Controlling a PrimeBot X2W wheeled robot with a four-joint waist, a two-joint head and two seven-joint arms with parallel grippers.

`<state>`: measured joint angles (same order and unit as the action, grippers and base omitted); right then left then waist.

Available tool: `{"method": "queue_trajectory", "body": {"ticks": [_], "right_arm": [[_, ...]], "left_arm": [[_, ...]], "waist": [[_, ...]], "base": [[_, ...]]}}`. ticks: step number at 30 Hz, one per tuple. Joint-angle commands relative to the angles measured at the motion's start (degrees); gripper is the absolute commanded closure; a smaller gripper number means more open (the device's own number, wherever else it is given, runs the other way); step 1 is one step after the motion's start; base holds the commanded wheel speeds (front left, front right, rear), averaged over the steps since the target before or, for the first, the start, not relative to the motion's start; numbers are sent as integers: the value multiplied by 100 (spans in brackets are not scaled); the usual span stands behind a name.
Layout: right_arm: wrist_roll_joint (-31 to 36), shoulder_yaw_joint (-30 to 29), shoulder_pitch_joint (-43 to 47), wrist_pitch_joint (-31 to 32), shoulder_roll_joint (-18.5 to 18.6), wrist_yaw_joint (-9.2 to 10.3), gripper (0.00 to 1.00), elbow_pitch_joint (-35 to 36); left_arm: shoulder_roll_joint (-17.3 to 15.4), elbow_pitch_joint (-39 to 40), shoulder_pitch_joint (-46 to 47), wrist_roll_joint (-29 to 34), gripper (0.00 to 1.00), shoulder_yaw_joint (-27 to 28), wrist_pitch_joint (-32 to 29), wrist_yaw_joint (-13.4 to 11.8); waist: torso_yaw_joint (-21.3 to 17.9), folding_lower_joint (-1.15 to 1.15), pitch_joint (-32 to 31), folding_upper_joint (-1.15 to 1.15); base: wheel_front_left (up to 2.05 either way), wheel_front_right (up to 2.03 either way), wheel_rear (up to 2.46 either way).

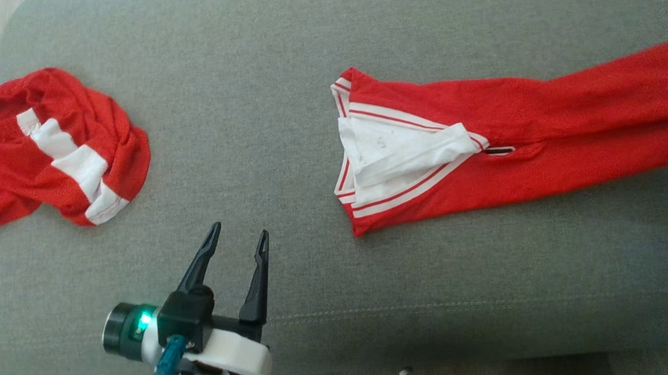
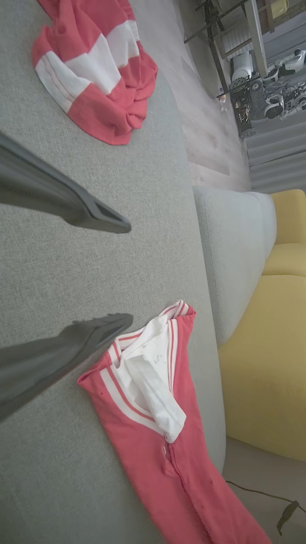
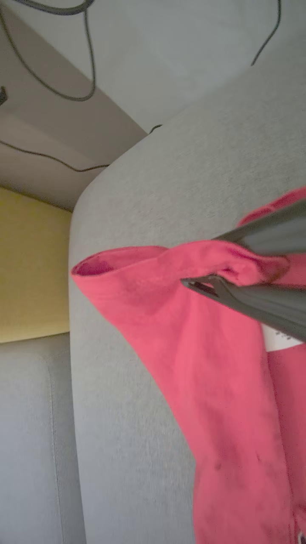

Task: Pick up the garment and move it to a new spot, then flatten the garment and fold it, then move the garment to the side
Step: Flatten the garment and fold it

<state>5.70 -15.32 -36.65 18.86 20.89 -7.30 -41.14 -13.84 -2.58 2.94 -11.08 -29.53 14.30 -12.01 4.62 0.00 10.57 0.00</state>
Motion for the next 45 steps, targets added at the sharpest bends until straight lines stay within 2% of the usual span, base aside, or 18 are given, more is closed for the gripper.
{"method": "queue_trajectory", "body": {"ticks": [1,10,15,19,25,32,35,36,37,39,40,41,45], "right_arm": [[-139,331,-239,128,-3,-19,100,411],[-1067,1756,83,1145,-619,-19,100,2091],[-1321,2126,369,1364,-1078,-19,100,2395],[-1341,2221,468,1351,-1335,-19,100,2308],[-1361,2242,437,1180,-1694,-19,100,1773],[-1259,2115,210,836,-1794,-19,100,969],[-1487,2192,94,595,-1798,-19,100,635],[-1539,2221,51,507,-1799,-19,98,525],[-1593,2244,7,422,-1799,-19,87,412],[-1727,2327,-80,316,-1800,-19,53,185],[-1793,2369,-123,264,-1800,-19,18,88],[-1872,2410,-165,220,-1800,-19,0,3],[-2229,2624,-299,-27,-1800,-19,0,-96]], "left_arm": [[-5,114,193,62,0,220,70,2],[110,11,160,104,0,252,70,40],[177,-18,138,106,0,267,70,86],[212,-23,124,118,0,266,70,111],[263,-19,113,146,0,274,70,156],[359,-30,183,191,0,272,70,234],[406,-51,205,215,0,266,70,270],[420,-57,210,225,0,261,70,283],[433,-65,213,234,0,257,70,295],[459,-78,223,249,0,252,70,321],[472,-93,228,253,0,254,70,333],[486,-105,232,251,0,260,70,345],[536,-138,235,233,0,310,70,382]], "waist": [[-25,0,-57,0],[292,0,-256,0],[627,0,-314,0],[831,0,-327,0],[1154,0,-271,0],[1417,0,-158,0],[1487,0,-120,0],[1506,0,-109,0],[1520,0,-100,0],[1545,0,-79,0],[1553,0,-71,0],[1557,0,-58,0],[1527,0,-39,0]], "base": [[0,0,0],[0,0,0],[0,0,0],[0,0,0],[0,0,0],[0,0,0],[0,0,0],[0,0,0],[0,0,0],[0,0,0],[0,0,0],[0,0,0],[0,0,0]]}}
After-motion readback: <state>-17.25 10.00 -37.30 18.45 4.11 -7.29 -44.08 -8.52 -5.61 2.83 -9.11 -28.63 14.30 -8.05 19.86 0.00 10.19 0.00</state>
